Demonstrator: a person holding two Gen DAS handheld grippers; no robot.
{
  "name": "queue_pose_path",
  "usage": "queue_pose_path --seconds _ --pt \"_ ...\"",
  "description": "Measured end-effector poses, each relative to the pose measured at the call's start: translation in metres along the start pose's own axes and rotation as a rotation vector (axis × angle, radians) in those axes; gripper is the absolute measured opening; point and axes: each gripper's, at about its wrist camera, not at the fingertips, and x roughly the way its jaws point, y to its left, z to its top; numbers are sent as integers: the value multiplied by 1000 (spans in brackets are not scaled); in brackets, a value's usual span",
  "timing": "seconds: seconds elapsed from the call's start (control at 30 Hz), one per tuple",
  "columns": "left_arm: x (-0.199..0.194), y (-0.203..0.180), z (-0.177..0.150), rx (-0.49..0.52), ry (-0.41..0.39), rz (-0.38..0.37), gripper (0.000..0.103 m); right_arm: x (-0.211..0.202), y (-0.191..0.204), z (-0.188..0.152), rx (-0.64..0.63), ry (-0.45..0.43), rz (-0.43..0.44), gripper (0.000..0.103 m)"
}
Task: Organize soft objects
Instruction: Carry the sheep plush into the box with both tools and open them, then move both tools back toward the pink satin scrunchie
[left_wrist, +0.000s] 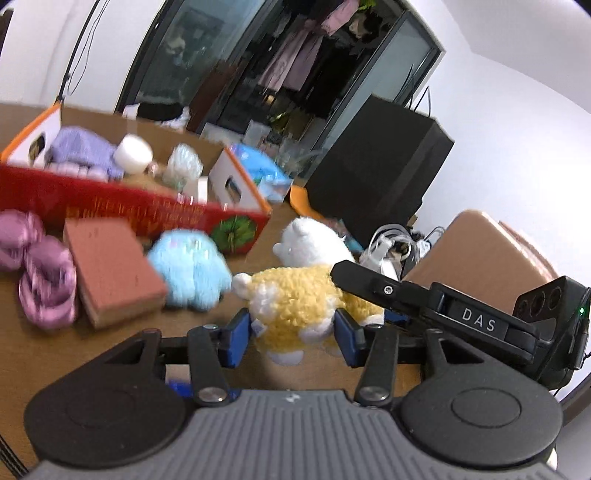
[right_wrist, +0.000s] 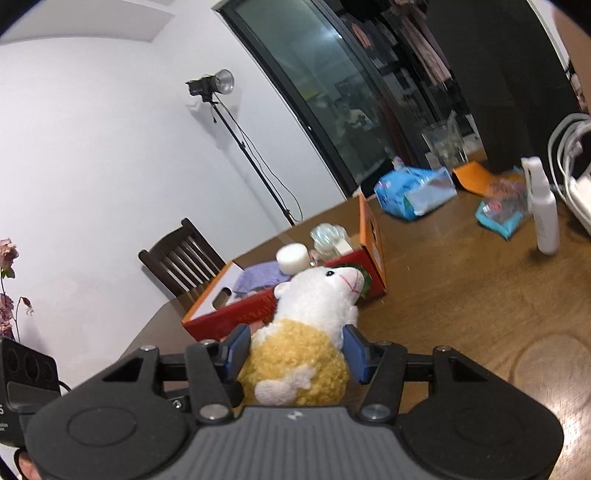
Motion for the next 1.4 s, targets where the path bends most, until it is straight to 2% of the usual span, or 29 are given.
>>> queue_pose_path --seconds 0.17,0.33,0.47,0.63,0.7,0.8,0.93,1.07,1.23,1.4 --pt "17 17 56 -3 -42 -14 49 37 12 52 -73 -27 14 54" --pt "68 65 115 -101 25 -29 49 108 8 98 -96 25 -27 54" --pt "101 92 129 -109 55 16 49 161 0 113 -125 84 -66 53" --pt "129 113 127 -119 107 41 48 200 -6 103 -159 126 -140 52" --pt "132 114 124 -106 114 28 48 199 -4 98 -178 126 -166 48" --pt "132 114 123 -92 118 2 48 190 0 95 -219 99 -200 49" --pt "120 108 125 -66 94 9 55 177 11 100 -252 70 -202 49" --pt "95 96 128 -46 71 27 55 159 24 106 -265 47 -178 59" --pt "47 78 127 21 9 86 60 121 50 103 -329 22 -149 64" --pt "-12 61 114 116 -86 224 65 77 69 95 -387 6 -143 70"
